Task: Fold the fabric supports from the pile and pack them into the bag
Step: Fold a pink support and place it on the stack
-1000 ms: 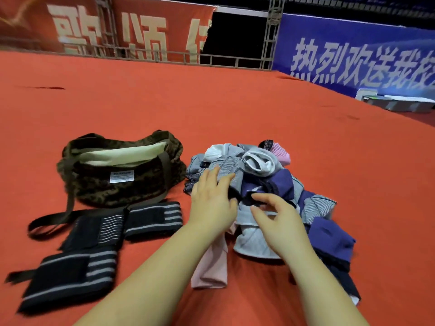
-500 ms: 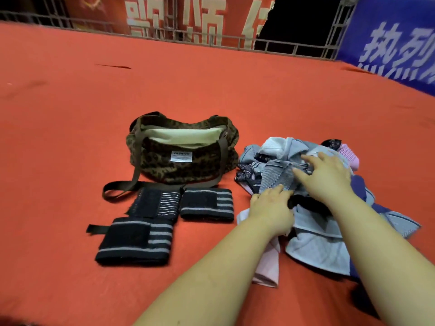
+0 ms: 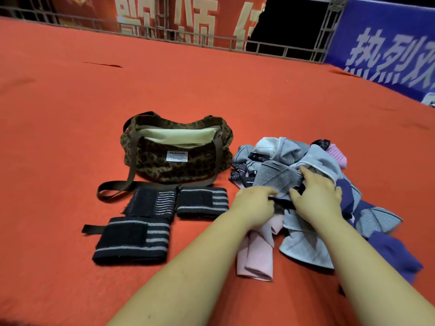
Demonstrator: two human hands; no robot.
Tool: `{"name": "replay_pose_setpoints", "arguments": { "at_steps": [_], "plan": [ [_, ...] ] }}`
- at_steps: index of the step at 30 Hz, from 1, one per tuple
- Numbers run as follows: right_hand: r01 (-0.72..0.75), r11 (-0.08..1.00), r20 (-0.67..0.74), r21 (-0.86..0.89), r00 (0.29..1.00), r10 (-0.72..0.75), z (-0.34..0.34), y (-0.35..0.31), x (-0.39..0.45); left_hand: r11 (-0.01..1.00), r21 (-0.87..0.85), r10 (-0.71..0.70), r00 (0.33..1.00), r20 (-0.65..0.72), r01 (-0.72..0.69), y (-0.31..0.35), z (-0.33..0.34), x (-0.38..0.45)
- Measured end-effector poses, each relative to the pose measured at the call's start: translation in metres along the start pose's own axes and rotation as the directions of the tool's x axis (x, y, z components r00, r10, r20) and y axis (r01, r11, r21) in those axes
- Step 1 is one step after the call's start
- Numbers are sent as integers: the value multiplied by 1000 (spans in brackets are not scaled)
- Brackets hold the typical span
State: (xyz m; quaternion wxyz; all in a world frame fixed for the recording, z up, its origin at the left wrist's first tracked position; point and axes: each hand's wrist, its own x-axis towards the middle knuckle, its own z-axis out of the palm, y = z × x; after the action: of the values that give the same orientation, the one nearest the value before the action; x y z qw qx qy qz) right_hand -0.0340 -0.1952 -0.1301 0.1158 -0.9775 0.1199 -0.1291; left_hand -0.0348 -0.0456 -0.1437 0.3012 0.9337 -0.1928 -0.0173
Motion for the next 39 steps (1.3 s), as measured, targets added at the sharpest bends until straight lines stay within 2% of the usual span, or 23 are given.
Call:
{"name": "replay_pose_setpoints", "arguments": {
  "at_steps": [2, 4, 5, 7, 9, 14, 16, 19, 23, 27, 30, 33, 36, 37, 39],
  "plan": [
    [75, 997, -194, 33, 979, -67, 1, -14, -11, 995, -53, -97, 985, -144, 90, -17, -17, -11],
    [242, 966, -345, 93, 918, -197, 5, -35, -27, 976, 51, -198, 958, -209, 213, -44, -35, -20],
    [314, 940, -332, 134, 908, -257, 8, -47, -35, 946, 158, -254, 949, -187, 284, -58, -42, -24],
    [353, 902, -123, 248, 935, -332, 15, -73, -48, 857, 352, -368, 925, -92, 375, -86, -53, -30],
    [355, 906, 55, 231, 925, -377, 29, -95, -55, 816, 432, -418, 908, -15, 383, -106, -60, -35],
    [296, 955, 242, 4, 926, -288, 81, -115, -42, 832, 475, -366, 927, 80, 288, -130, -70, -36],
    [200, 979, 269, 42, 942, -204, 107, -114, -26, 840, 482, -346, 931, 120, 250, -133, -71, -34],
    [120, 992, 335, 28, 934, -122, 102, -122, -28, 863, 458, -323, 931, 173, 214, -136, -71, -31],
    [185, 978, 181, 94, 963, -200, 88, -126, -40, 868, 476, -252, 952, 177, 141, -137, -74, -29],
    [249, 947, 164, 203, 945, -283, 71, -125, -49, 806, 588, -160, 982, 102, 71, -135, -83, -33],
    [239, 924, 133, 299, 948, -288, 59, -123, -58, 781, 624, -59, 997, 40, 21, -132, -95, -39],
    [208, 899, 113, 384, 956, -269, 46, -121, -65, 838, 545, -16, 1000, 21, 2, -127, -113, -53],
    [181, 836, 74, 518, 964, -254, 29, -127, -73, 981, 172, -82, 996, -29, 86, -125, -140, -73],
    [173, 809, 70, 561, 964, -255, 24, -131, -75, 993, 32, -111, 993, -41, 113, -124, -150, -81],
    [169, 769, 79, 617, 958, -274, 17, -143, -81, 979, -140, -159, 984, -79, 147, -123, -169, -97]
  ]
}}
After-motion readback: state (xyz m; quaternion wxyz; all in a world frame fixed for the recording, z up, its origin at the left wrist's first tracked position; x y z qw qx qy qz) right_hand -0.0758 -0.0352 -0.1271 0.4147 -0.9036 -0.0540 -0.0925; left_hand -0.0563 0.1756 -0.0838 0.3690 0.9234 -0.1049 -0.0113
